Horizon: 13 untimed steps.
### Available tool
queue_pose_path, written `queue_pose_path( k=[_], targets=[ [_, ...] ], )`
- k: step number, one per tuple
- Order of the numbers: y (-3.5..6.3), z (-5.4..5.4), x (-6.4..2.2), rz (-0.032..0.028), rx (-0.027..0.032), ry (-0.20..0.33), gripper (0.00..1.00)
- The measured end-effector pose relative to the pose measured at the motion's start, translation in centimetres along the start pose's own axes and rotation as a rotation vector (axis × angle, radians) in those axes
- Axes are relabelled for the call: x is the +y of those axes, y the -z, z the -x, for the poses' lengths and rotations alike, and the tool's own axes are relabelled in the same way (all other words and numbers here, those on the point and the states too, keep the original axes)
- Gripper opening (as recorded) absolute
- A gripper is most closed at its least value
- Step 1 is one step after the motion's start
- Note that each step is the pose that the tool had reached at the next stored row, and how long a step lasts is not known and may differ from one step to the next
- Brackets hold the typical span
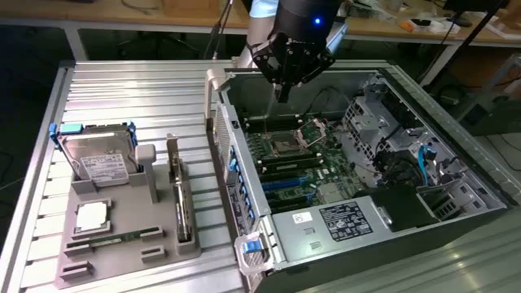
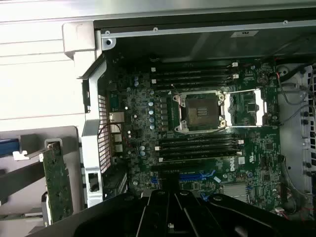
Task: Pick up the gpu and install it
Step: 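Reach for the gpu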
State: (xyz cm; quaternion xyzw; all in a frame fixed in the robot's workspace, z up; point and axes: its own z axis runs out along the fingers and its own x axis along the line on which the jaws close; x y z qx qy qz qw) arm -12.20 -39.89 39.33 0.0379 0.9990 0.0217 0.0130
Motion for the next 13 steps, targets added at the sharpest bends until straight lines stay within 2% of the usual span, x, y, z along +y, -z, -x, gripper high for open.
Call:
queue_pose_path(
  k=[13],
  targets=[
    [-0.01,-0.2,-0.02,0.0002,-0.0001,0.0,0.11]
  ],
)
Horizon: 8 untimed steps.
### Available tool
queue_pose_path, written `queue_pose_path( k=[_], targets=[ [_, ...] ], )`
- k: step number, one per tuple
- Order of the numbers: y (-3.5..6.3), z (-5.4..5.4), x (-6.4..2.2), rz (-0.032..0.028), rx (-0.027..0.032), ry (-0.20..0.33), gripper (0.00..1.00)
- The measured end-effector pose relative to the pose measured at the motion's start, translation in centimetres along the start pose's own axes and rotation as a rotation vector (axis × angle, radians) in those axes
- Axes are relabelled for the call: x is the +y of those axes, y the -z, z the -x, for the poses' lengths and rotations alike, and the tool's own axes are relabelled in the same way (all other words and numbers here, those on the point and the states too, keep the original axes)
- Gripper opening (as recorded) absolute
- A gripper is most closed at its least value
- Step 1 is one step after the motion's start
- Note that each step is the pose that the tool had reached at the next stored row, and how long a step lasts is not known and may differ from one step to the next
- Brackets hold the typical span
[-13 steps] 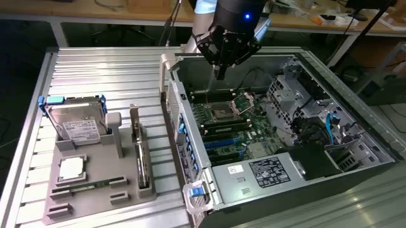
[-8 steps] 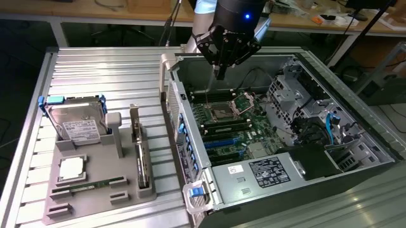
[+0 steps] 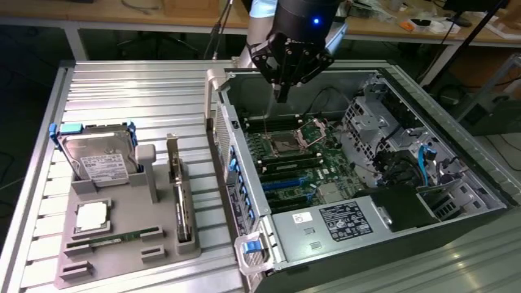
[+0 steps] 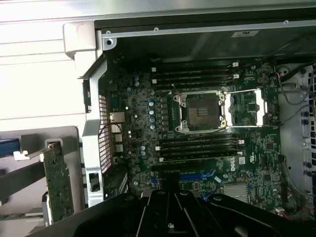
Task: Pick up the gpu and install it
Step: 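Reach for the gpu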
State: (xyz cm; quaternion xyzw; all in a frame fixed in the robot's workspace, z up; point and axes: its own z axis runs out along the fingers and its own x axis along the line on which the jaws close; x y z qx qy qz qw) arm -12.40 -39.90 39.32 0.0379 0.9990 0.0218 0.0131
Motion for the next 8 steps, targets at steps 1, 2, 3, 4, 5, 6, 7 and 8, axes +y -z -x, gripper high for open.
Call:
queue_pose_path(
  k=[1,2,3,4,5,6,7,8],
  targets=[
    [0.0,-0.08,0.0,-0.0001,0.0001,0.0,0.11],
    [0.01,-0.21,-0.01,-0.0001,0.0,0.0,0.11],
    [0.01,-0.34,-0.02,-0.0002,0.0001,0.0,0.11],
    [0.02,-0.54,-0.04,-0.0001,0.0001,0.0,0.11],
    [0.02,-0.61,-0.04,-0.0002,0.0001,0.0,0.11],
    [0.02,-0.69,-0.05,-0.0001,0.0001,0.0,0.11],
    [0.02,-0.78,-0.06,-0.0001,0.0001,0.0,0.11],
    [0.03,-0.84,-0.06,-0.0001,0.0001,0.0,0.11]
  ],
)
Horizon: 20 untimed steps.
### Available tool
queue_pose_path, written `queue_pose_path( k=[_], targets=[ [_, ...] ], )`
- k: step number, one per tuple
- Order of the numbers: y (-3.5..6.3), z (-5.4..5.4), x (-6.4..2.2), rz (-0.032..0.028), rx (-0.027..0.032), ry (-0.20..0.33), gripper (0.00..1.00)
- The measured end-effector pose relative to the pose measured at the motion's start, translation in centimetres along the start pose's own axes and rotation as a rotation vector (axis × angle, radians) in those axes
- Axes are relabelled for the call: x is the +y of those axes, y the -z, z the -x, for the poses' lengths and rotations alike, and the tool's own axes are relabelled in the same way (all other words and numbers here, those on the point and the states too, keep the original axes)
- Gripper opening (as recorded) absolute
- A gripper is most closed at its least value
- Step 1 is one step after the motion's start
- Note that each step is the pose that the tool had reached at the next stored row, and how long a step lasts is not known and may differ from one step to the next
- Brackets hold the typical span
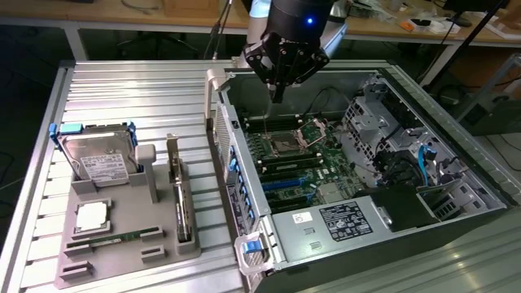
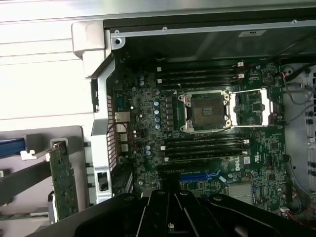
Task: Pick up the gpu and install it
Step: 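Reach for the gpu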
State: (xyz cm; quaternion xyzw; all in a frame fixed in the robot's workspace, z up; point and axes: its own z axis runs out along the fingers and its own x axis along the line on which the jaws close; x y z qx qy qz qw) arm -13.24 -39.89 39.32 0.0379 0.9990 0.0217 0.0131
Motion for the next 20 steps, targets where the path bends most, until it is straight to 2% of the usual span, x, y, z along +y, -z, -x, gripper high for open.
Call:
queue_pose_path(
  k=[20],
  targets=[
    [0.05,-2.0,-0.15,0.0,0.0,0.0,0.11]
  ],
)
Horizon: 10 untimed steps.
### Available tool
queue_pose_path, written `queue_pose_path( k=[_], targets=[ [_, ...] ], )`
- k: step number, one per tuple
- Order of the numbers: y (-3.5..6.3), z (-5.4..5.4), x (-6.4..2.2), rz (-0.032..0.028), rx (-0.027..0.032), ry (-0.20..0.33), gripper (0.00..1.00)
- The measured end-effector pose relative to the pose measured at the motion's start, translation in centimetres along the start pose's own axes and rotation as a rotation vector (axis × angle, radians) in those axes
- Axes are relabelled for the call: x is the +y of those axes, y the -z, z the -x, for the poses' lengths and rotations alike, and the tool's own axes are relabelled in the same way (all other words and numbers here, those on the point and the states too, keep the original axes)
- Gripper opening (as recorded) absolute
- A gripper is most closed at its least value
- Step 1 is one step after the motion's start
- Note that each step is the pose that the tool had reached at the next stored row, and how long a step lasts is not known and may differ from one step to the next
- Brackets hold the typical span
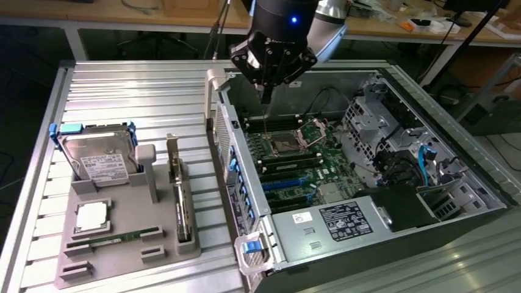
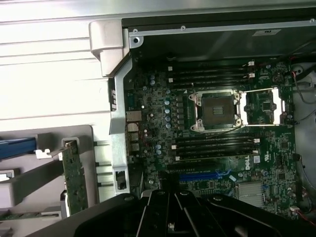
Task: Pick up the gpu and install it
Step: 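Reach for the gpu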
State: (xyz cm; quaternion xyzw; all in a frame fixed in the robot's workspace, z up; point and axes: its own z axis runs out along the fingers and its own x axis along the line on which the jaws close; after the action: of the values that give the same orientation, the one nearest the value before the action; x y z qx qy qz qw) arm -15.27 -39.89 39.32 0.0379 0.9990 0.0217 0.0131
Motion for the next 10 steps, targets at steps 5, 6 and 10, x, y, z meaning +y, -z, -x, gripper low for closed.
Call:
queue_pose_path(
  k=[5,6,10],
  targets=[
    [0.02,-0.6,-0.04,-0.0001,0.0001,0.0,0.11],
    [0.02,-0.7,-0.05,0.0,0.0,0.0,0.11],
    [0.04,-1.2,-0.09,-0.0001,0.0001,0.0,0.11]
  ],
)
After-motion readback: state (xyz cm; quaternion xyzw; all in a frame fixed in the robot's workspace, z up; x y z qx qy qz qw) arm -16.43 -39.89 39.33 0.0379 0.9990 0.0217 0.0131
